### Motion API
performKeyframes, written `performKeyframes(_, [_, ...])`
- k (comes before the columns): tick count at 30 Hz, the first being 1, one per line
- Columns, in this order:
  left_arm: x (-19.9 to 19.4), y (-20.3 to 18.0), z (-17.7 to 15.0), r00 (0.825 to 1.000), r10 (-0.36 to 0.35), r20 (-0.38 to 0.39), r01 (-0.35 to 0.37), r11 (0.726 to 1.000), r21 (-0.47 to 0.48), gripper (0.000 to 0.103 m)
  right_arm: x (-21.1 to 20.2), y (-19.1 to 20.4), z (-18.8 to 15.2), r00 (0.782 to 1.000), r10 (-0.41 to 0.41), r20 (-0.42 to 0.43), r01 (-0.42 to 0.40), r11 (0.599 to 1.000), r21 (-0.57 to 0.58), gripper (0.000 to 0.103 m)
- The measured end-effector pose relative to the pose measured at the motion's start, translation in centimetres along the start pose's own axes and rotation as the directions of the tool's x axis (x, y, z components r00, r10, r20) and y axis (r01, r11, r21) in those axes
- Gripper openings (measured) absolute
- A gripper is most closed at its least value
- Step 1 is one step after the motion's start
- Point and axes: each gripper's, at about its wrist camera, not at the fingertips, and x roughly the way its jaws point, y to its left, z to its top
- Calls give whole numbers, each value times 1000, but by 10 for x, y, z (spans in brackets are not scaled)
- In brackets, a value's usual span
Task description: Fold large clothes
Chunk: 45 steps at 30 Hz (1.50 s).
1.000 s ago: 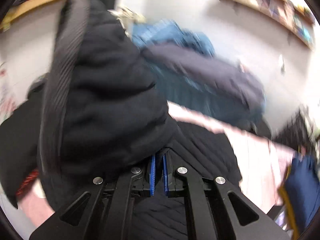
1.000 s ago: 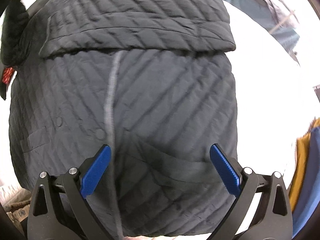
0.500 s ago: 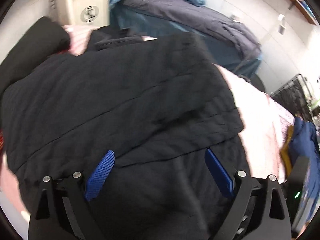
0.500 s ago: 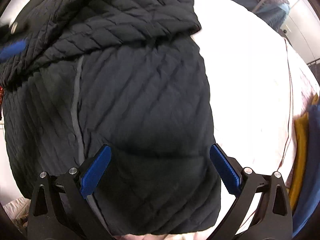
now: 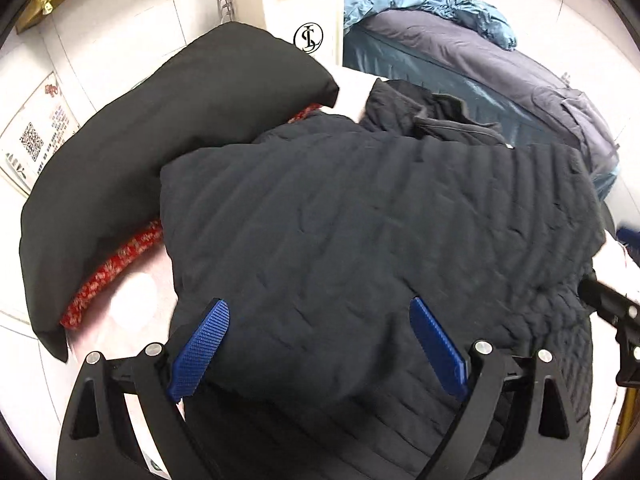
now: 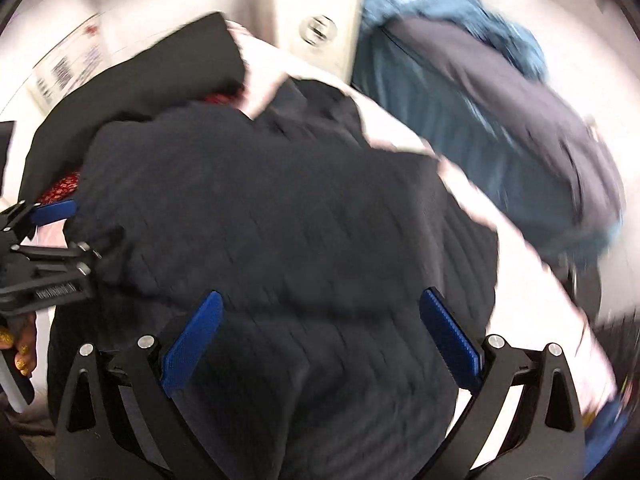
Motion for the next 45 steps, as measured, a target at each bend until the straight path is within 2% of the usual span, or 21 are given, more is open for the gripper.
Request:
performKeyframes(3, [18, 4, 8, 999, 5, -43, -4, 1000, 20, 93, 23, 19, 20, 1000, -23, 19, 24, 997, -74, 98])
performKeyframes(5, [29, 6, 11, 998, 5, -66, -3, 999, 33, 96, 44, 14, 24, 999, -20, -36, 19, 999, -43, 98])
performKeyframes(9, [48, 5, 13, 995, -15, -103, 20, 999, 50, 97, 90, -13, 16, 985, -45, -165, 55, 997, 54, 98])
performKeyframes(11, [61, 4, 14, 991, -22, -134, 29, 998, 53, 97, 107, -15, 8, 979, -18, -205, 38, 995, 96, 98])
performKeyframes(14, [75, 3, 12, 986, -24, -167, 32, 998, 48, 98, 117, -20, -4, 973, 26, -231, 7, 990, 139, 98])
performKeyframes(19, [95, 5, 13, 980, -32, -195, 39, 999, 31, 98, 134, -22, -11, 960, 27, -277, 14, 989, 146, 98])
performKeyframes(28, [120, 14, 18, 971, -57, -231, 64, 998, 23, 99, 175, -32, 0, 927, 72, -369, 3, 980, 198, 99])
performKeyframes(31, [128, 13, 23, 969, -52, -240, 60, 998, 26, 99, 181, -32, 1, 926, 70, -370, 9, 978, 207, 99])
performKeyframes(39, [121, 8, 14, 976, -44, -214, 53, 998, 37, 99, 172, -27, -10, 952, 47, -303, 16, 979, 203, 99])
performKeyframes(43, [115, 6, 6, 977, -54, -207, 63, 997, 34, 99, 151, -17, -16, 955, 38, -296, 26, 978, 209, 98])
performKeyframes(45, [115, 9, 5, 980, -63, -189, 71, 997, 33, 99, 129, -16, -27, 965, 42, -257, 23, 970, 243, 98])
